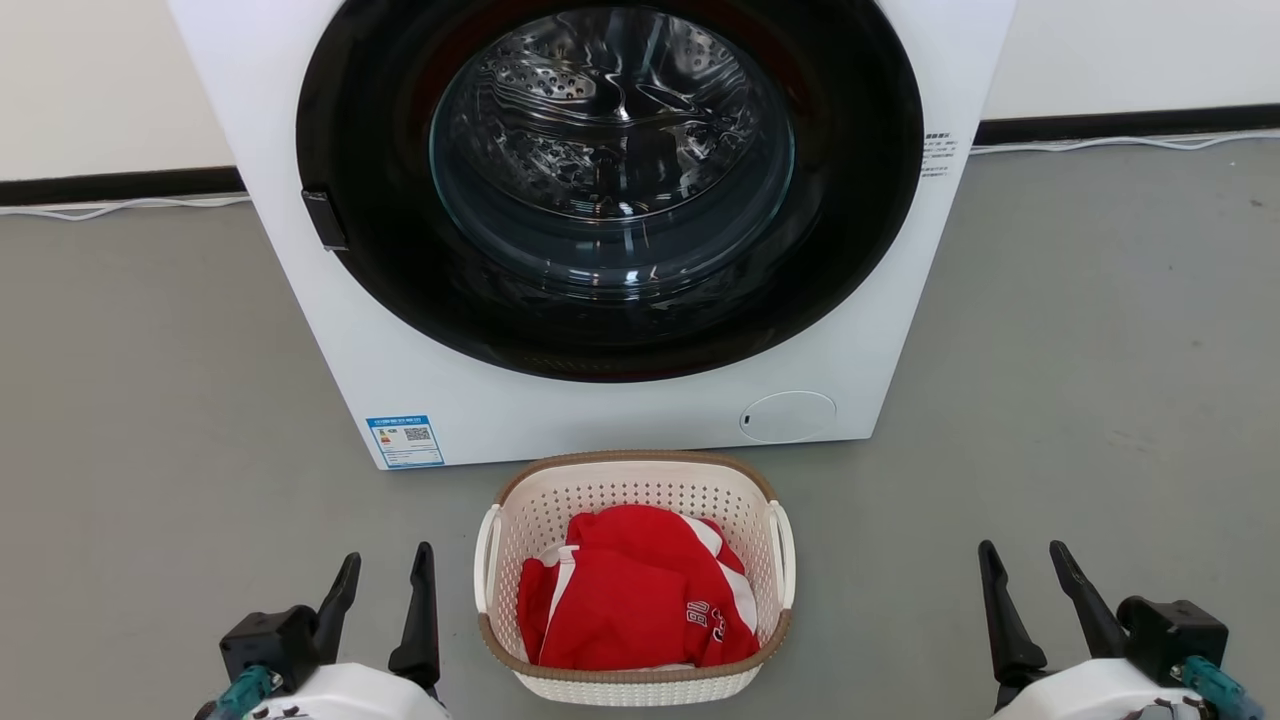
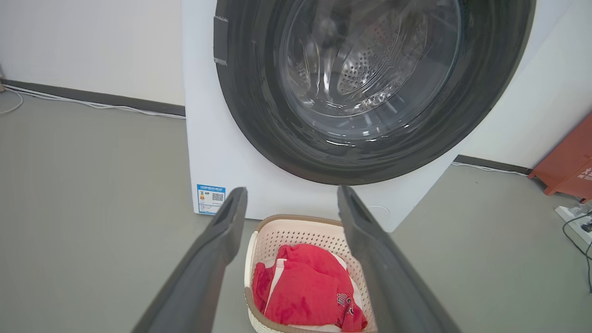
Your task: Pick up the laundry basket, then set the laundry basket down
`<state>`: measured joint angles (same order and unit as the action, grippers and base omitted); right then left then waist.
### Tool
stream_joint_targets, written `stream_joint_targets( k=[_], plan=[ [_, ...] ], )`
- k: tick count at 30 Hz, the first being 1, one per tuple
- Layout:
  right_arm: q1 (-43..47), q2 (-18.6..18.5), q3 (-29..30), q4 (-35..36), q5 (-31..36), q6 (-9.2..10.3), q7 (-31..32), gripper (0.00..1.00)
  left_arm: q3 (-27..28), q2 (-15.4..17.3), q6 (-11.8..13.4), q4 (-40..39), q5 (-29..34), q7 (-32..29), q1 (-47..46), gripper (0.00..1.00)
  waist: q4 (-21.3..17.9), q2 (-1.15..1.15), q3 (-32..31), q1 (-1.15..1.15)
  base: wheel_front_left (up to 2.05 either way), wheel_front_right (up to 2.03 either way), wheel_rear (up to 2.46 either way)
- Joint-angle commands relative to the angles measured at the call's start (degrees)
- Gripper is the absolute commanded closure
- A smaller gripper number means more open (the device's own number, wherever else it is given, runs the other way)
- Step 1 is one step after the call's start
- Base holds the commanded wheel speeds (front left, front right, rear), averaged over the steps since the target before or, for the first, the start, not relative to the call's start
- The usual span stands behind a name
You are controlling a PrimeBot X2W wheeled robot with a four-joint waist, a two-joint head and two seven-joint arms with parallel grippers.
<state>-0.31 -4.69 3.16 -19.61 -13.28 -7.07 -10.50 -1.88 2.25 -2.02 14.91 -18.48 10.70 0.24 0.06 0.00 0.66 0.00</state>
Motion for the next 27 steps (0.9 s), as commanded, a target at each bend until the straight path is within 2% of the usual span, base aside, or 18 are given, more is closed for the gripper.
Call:
stream_joint_targets(
  k=[1, 20, 27],
  plan=[
    [-2.48, -0.88, -1.27, 0.90, 2.12, -0.35, -1.18, 0.00, 1.40, 0.56, 0.39, -1.38, 2.11, 0.90, -1.44, 0.00, -0.03, 0.00, 0.01, 0.00, 0.00, 0.00, 0.00],
    [-2.64, -1.22, -1.83, 0.44, 16.64, -0.42, -4.50, 0.00, 1.35, 0.67, 0.56, -0.75, 16.02, 4.30, -1.72, 0.00, -0.16, 0.00, 0.38, 0.00, 0.00, 0.00, 0.00],
    [-2.56, -1.08, -1.71, 0.36, 16.43, -0.42, -4.50, 0.00, 1.58, 0.65, 0.39, -0.49, 15.98, 4.30, -1.58, 0.00, -0.15, 0.00, 0.39, 0.00, 0.00, 0.00, 0.00]
  ],
)
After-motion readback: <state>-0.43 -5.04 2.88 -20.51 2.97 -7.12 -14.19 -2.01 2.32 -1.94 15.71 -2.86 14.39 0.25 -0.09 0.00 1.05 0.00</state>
